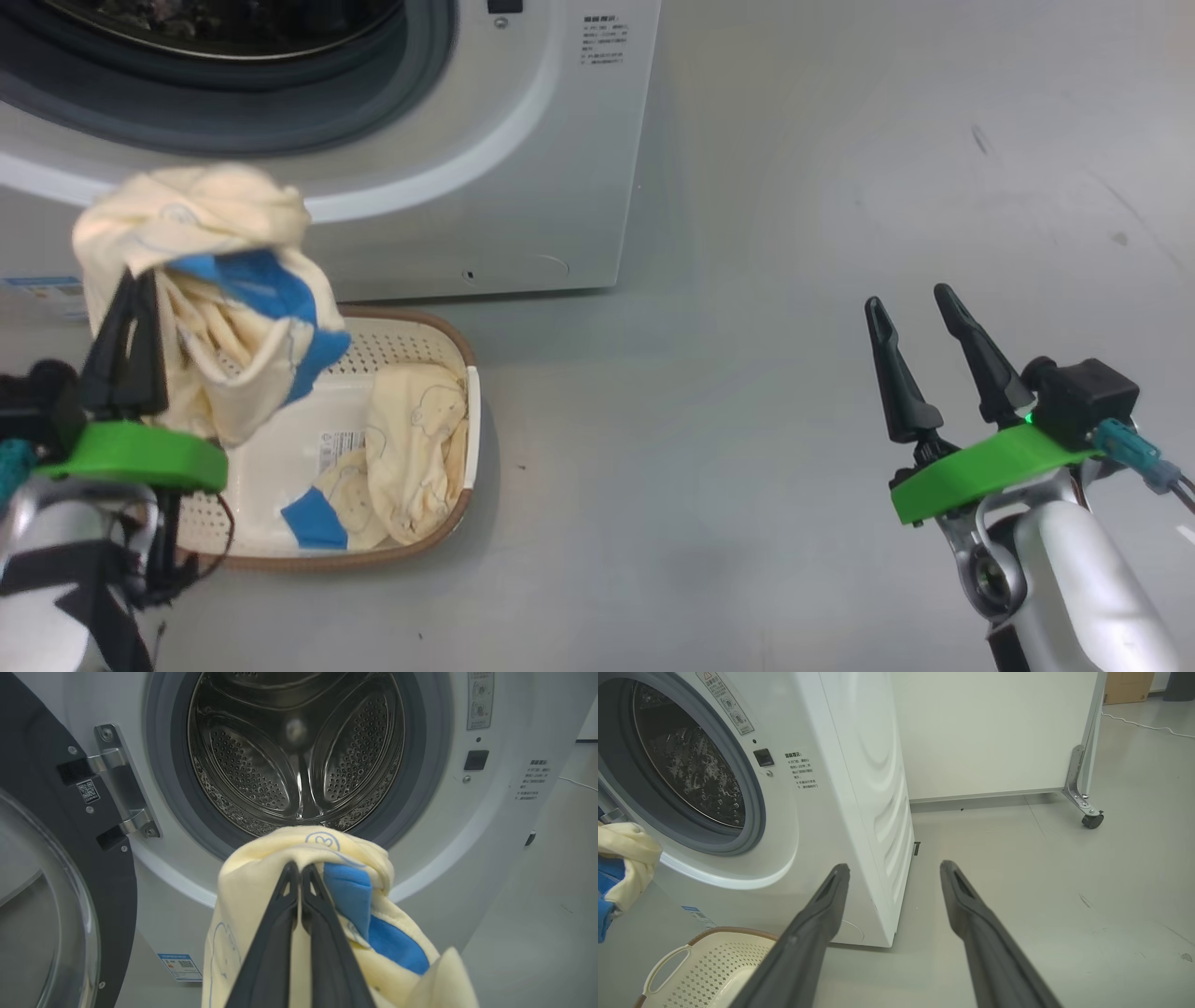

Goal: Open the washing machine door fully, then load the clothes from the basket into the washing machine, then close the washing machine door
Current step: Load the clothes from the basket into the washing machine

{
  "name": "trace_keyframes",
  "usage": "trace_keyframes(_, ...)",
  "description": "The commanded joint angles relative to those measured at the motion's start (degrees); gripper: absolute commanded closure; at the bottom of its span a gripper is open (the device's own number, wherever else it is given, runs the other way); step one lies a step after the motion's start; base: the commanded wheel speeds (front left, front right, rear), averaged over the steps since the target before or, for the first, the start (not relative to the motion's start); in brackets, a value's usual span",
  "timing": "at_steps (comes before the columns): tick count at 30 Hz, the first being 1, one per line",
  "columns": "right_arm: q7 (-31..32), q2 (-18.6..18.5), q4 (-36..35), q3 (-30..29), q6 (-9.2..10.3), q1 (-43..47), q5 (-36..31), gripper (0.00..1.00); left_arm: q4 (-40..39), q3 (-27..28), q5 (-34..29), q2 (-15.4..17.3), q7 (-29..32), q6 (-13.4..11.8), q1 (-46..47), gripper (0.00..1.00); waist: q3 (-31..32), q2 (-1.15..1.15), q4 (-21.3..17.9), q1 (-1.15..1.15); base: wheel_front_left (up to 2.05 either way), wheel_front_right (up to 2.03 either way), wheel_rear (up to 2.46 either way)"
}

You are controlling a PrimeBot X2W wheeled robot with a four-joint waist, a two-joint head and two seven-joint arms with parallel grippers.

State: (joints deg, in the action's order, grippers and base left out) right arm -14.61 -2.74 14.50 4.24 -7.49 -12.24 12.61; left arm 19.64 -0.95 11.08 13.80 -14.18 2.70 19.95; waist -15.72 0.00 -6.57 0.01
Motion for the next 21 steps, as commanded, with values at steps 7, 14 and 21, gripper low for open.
trace_keyframes(7,-0.39,-0.14,-2.44,1.11,0.0,-3.4,0.75,0.0,0.46,3.8,0.53,6.4,-0.77,2.09,13.81,1.0,-8.33,0.0,-3.93,-0.01,0.0,0.0,0.0)
trace_keyframes(14,-0.39,-0.14,-3.18,1.55,0.0,-4.58,3.42,0.0,4.4,3.82,1.47,10.79,1.44,3.2,25.0,1.0,-13.69,0.0,-7.5,-0.01,0.0,0.0,0.0)
trace_keyframes(21,-0.39,-0.14,-4.81,4.37,0.0,-5.91,5.82,0.0,9.09,1.82,0.94,16.85,4.83,4.15,38.29,1.0,-19.42,0.0,-11.8,-0.01,0.0,0.0,0.0)
